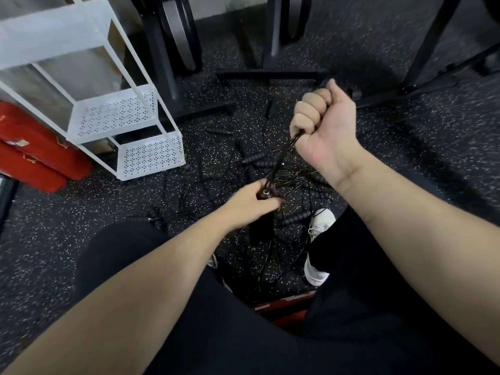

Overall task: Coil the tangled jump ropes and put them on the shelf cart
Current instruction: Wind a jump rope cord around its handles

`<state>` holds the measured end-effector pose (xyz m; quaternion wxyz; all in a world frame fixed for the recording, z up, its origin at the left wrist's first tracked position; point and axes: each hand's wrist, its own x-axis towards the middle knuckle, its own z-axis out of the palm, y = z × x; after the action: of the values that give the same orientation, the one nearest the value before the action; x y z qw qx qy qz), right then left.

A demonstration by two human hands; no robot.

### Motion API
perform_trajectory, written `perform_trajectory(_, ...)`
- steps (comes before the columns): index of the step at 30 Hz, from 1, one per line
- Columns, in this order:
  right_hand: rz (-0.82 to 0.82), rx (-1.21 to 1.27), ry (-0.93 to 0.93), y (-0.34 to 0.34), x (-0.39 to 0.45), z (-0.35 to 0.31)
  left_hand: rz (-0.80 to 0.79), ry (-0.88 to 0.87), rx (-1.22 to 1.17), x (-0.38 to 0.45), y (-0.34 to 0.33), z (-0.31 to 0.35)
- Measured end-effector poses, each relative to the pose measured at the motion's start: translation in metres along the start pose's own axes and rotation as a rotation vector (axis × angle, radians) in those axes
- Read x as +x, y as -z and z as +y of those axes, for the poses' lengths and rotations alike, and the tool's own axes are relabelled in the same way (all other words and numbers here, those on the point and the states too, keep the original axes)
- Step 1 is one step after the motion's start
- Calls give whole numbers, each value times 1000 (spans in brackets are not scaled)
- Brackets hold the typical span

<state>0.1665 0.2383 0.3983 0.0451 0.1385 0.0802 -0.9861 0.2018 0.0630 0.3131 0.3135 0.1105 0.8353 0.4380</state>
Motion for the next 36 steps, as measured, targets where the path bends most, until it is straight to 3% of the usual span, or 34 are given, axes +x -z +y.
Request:
perform_trajectory(9, 133, 95, 174, 20, 6, -36, 96, 44, -41, -6, 6, 6)
perform_trajectory(11, 194, -84, 187, 24, 4, -35, 69, 55, -53, -7, 6, 4)
perform_trajectory(14, 249, -566, 64, 34, -3, -22, 43, 72, -138, -9, 7, 4)
perform_trajectory(19, 209, -1138, -250, 43, -15, 20, 151, 79, -617, -5, 11, 15)
perform_trajectory(22, 183, -1356, -403, 58, -17, 46, 220, 135, -864, -7, 14, 18)
perform_trajectory(25, 114, -1434, -396, 62, -19, 58, 289, 152, -1110, -5, 18, 18)
perform_trajectory(28, -8, -1732, -347, 66, -26, 65, 348, 151, -1213, -6, 24, 20)
perform_trajectory(30, -23, -1729, -230, 68, -25, 69, 365, 185, -1164, -7, 26, 18)
perform_trajectory(32, 81, -1584, -122, 68, -19, 73, 339, 214, -1131, -10, 28, 15)
perform_trajectory(36, 163, -1291, -75, 65, -16, 73, 265, 261, -1078, -15, 19, 20)
